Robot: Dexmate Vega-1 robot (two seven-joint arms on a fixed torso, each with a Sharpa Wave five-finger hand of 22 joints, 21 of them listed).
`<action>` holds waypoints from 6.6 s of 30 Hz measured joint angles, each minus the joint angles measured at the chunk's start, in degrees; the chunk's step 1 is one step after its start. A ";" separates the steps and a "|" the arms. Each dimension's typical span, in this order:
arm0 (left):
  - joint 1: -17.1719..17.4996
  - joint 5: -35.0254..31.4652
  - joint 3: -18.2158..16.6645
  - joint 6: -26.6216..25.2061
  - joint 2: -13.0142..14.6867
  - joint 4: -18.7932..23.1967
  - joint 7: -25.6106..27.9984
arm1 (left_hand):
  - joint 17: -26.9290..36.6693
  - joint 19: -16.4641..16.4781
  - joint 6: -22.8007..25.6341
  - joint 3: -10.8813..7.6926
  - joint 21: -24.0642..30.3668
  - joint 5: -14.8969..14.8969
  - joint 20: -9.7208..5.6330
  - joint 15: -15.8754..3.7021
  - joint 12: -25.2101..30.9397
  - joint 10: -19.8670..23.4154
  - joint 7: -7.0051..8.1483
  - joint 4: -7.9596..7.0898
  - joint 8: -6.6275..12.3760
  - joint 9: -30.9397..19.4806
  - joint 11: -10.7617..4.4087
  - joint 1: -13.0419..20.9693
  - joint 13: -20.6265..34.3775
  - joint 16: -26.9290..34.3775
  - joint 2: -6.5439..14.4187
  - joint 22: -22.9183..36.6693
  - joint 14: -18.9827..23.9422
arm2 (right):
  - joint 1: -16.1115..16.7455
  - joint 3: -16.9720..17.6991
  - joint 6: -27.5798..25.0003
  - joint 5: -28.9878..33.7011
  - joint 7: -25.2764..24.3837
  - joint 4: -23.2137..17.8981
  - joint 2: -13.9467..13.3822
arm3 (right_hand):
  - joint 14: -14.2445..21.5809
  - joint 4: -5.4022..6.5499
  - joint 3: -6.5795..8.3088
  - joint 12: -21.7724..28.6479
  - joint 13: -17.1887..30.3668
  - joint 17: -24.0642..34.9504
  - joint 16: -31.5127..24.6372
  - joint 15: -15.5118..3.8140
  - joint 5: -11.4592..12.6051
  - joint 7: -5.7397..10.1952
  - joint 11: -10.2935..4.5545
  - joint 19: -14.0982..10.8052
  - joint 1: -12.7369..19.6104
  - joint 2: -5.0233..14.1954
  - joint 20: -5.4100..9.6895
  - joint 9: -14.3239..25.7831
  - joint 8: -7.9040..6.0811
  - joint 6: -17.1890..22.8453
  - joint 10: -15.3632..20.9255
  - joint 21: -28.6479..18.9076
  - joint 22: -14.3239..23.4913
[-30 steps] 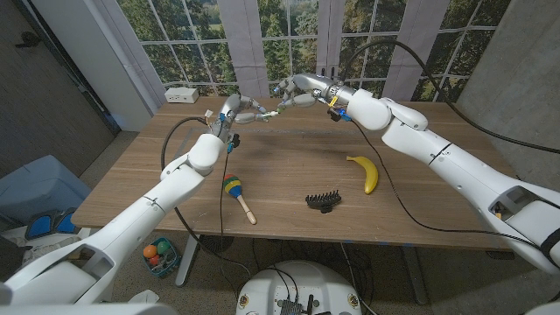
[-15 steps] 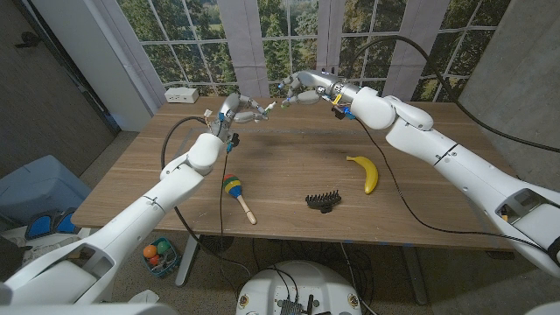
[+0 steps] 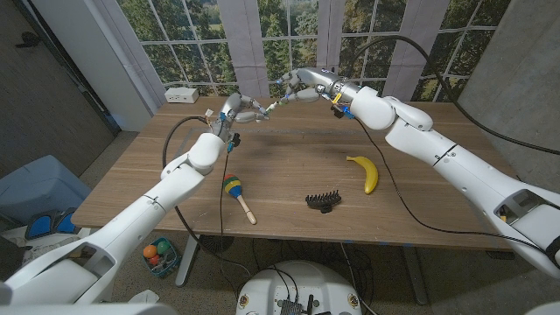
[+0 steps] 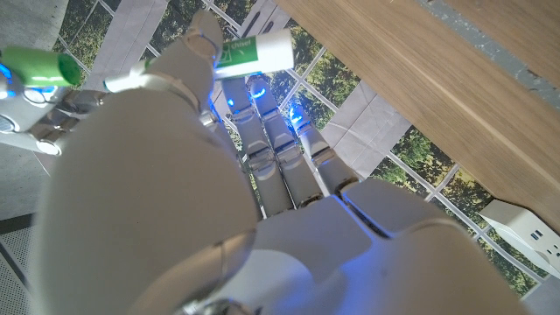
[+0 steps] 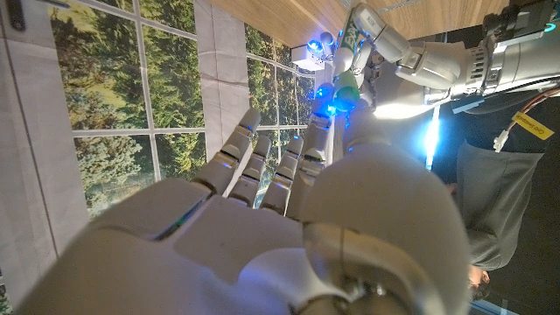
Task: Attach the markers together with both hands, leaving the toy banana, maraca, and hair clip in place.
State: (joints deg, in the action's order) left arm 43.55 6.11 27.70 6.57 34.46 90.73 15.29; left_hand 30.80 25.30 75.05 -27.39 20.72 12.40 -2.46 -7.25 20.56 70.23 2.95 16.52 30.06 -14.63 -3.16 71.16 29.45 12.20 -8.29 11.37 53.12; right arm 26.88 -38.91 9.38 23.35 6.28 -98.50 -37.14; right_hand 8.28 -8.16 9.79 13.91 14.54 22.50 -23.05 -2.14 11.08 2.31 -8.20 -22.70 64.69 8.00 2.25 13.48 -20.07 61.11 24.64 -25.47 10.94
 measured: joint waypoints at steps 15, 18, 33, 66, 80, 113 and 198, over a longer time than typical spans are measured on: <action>0.43 -0.46 0.07 0.10 0.41 1.26 -0.44 | 0.15 0.00 1.42 -0.94 0.00 -0.05 0.00 -0.45 -0.40 0.20 -0.18 0.14 0.28 0.27 0.20 -0.16 -0.41 0.40 -0.17 0.00 0.85 | 0.11 -0.33 0.71 1.69 -1.69 0.88 0.51 | -0.52 -0.07 -0.07 -0.40 -0.17 0.00 0.00 -0.12 -0.02 0.52 -0.80 0.00 0.26 0.26 0.00 -0.27 0.81 -0.52 -1.48 -0.44 0.00; 0.43 -0.47 0.07 0.13 0.42 1.27 -0.56 | 0.25 0.00 1.40 -1.57 0.00 -0.06 0.00 -0.42 -0.32 0.32 -0.16 0.00 0.28 0.11 0.31 -0.53 -0.40 0.68 -0.55 -0.01 1.26 | 0.11 -0.40 0.72 2.17 -2.09 1.13 0.61 | -0.51 -0.07 -0.07 -0.40 -0.37 -0.01 0.00 -0.10 -0.05 1.03 -0.84 0.00 0.41 0.41 0.00 -0.34 0.90 -1.03 -1.62 -0.44 0.00; -0.12 -0.52 0.19 0.61 0.35 0.50 -1.30 | 1.44 0.00 -1.46 -1.31 0.00 -0.34 0.00 -0.73 -0.14 0.35 0.55 -0.29 0.01 -0.76 0.35 -1.40 -0.40 1.83 0.38 -0.01 2.59 | -0.53 -0.20 -1.05 4.43 -4.89 2.49 1.12 | 2.31 0.09 -0.23 0.00 -0.71 0.50 -1.11 -0.19 -0.23 1.85 -3.38 -0.32 0.93 0.93 0.32 -0.32 1.70 -1.85 0.17 -0.89 0.00; -1.59 -1.06 0.86 0.73 -0.44 -0.98 -1.43 | 2.80 0.00 -1.34 -0.80 0.00 0.64 0.00 -0.74 -0.14 -0.37 0.73 -0.81 0.00 -1.36 -0.34 -1.78 -0.40 1.55 0.77 0.12 1.31 | -0.18 0.18 -1.43 3.28 -0.89 -0.79 -1.47 | 1.24 0.41 -1.34 0.20 -0.97 0.49 -0.65 0.00 0.02 0.69 -1.63 -0.31 1.34 -0.30 0.31 -0.29 1.32 -0.50 1.41 -0.89 0.00; -1.67 -1.21 1.08 0.38 -0.18 -0.57 -2.01 | 2.65 0.00 0.41 -0.83 0.00 0.63 0.00 -0.74 -0.15 -0.43 0.02 -0.85 -0.19 0.54 -0.41 -1.77 -0.40 1.33 0.76 0.08 1.31 | -0.22 0.20 -0.08 3.81 -2.46 0.48 -0.63 | -0.42 0.49 -1.42 -1.28 -0.97 0.49 0.27 -0.22 0.43 1.22 -2.57 0.06 1.12 -0.08 0.25 -0.30 2.16 -1.03 -2.38 -1.33 0.00; -0.09 -1.74 0.60 -0.61 0.97 2.29 -1.77 | 1.91 0.00 1.71 -2.23 0.00 0.00 0.00 -0.71 -0.14 -0.42 -0.28 0.03 0.50 0.11 -0.40 -0.61 -0.79 0.49 -0.39 0.10 1.32 | 0.50 -0.11 -0.20 4.24 0.75 -1.97 -1.69 | -1.73 1.16 -2.56 0.51 -1.23 0.07 1.12 -0.11 0.41 0.99 -0.30 1.16 1.12 -0.08 0.28 -0.27 2.45 0.00 1.78 -1.33 0.00; 1.87 15.71 -1.98 5.77 -6.02 -2.56 -6.26 | 2.27 0.73 -1.87 -7.89 -0.88 -2.11 -0.30 -0.51 0.12 -0.35 0.61 -1.11 4.28 -5.46 -0.33 -3.46 -1.49 0.56 -1.80 -0.29 0.91 | 8.49 7.64 -1.71 -24.32 4.83 -3.40 -4.25 | 3.08 7.24 -0.72 0.10 0.17 1.43 0.15 -0.11 0.22 -2.62 7.77 4.49 -19.97 0.67 -5.18 -2.53 8.88 -40.05 -6.93 -0.87 0.24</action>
State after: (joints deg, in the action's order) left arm 45.42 21.82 25.72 12.34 28.44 88.17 9.03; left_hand 33.07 26.03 73.19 -35.29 19.84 10.29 -2.77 -7.77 20.68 69.88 3.56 15.41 34.34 -20.09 -3.49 67.70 27.96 12.76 -10.09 11.07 54.03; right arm 35.37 -31.26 7.67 -0.97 11.11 -101.90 -41.39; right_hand 11.36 -0.92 9.07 14.01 14.70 23.93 -22.91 -2.24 11.30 -0.31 -0.42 -18.21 44.72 8.67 -2.92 10.96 -11.19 21.06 17.72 -26.35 11.18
